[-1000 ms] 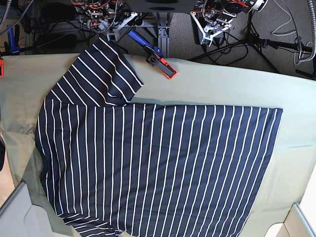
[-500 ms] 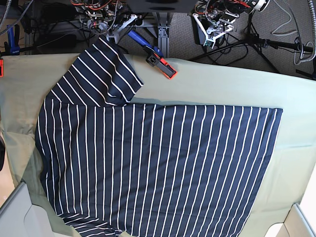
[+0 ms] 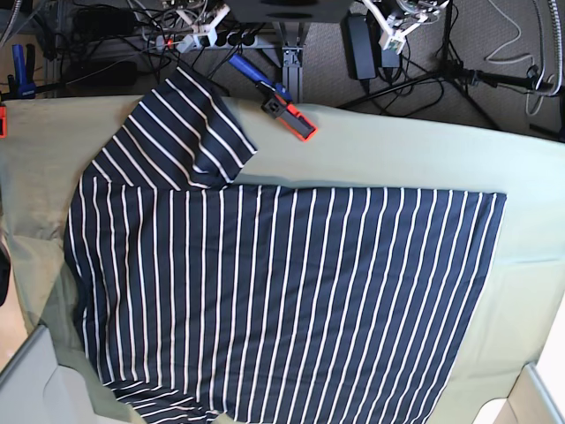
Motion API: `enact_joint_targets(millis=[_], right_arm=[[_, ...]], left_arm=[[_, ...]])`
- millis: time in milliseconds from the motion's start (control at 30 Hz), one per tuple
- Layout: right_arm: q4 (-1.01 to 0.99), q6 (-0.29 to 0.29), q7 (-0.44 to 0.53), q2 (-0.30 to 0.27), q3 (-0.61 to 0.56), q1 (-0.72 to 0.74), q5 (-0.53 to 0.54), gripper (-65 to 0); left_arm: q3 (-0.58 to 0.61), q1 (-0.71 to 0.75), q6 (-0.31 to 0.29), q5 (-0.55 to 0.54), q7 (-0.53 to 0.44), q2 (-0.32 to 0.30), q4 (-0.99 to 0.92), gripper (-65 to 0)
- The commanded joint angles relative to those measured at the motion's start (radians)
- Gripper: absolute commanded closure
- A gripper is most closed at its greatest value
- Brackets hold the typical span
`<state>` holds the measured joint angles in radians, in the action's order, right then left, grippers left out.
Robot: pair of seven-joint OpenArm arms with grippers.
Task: Fold the T-shirt properly
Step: 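Move both grippers from rest toward the striped shirt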
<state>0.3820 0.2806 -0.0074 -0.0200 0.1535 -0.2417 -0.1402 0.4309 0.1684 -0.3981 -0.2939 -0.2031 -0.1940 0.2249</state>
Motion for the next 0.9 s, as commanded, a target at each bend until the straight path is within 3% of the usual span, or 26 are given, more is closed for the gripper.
enact_joint_targets(millis=[0,100,300,733,867], right_arm=[[0.034,0.047,0.010,-0.006,0.003,-0.036,0.002,0.0],[0.142,0.066,0.010,-0.024,0.003,-0.131,0.016,0.0],[0.404,0.085,0.006,-0.080,0.003,-0.336,0.135,0.0],[1.131,0.094,-0.005,-0.263,0.009,-0.806,0.438,0.0],[1.347,0.094,-0.005,-0.283,0.069,-0.910,0.514,0.0]], left_arm=[[0.000,0.002,-0.051,-0.024,-0.018,-0.025,0.026,-4.7],[0.000,0.039,-0.101,-0.039,-0.018,-0.075,0.092,-4.7],[-0.027,0.166,-0.100,-0.044,-0.090,-0.170,0.246,-4.7],[-0.430,0.623,-0.122,-0.178,-0.076,-0.278,0.898,-4.7],[-0.533,0.748,-0.123,-0.189,-0.019,-0.280,1.135,-4.7]])
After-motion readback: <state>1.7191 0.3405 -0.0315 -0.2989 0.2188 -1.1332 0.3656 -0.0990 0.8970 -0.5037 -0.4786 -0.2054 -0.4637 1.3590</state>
